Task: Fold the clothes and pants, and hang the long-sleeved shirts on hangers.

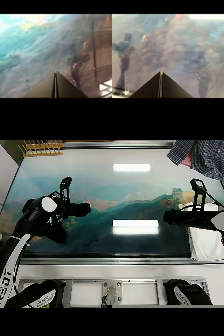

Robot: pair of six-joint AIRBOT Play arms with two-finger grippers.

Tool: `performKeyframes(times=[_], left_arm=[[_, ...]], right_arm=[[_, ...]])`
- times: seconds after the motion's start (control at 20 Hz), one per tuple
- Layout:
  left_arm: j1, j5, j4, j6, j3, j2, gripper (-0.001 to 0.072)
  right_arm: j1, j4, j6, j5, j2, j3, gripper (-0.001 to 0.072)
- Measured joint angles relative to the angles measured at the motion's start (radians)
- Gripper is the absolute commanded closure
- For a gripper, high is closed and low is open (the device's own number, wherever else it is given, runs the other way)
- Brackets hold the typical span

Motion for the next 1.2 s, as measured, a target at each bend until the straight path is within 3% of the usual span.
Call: performKeyframes(times=[0.75,0.8,0.85,0.9,1.2], left_arm=[[0.000,0.007,0.000,0.000,0.000,0.000,0.0700],[0.000,0.006,0.000,0.000,0.000,0.000,0.0628],[0.002,0.002,0.001,0.001,0.001,0.000,0.0192],[0.009,-0.008,0.010,0.002,0.006,0.000,0.0000],[0.167,-0.145,0.312,-0.035,0.115,0.000,-0.0002]], right_arm=[[0.000,0.000,0.000,0.000,0.000,0.000,0.0689],[0.000,0.000,0.000,0.000,0.000,0.000,0.0689],[0.000,0.000,0.000,0.000,0.000,0.000,0.0689],[0.000,0.000,0.000,0.000,0.000,0.000,0.0689],[0.000,0.000,0.000,0.000,0.000,0.000,0.0689]])
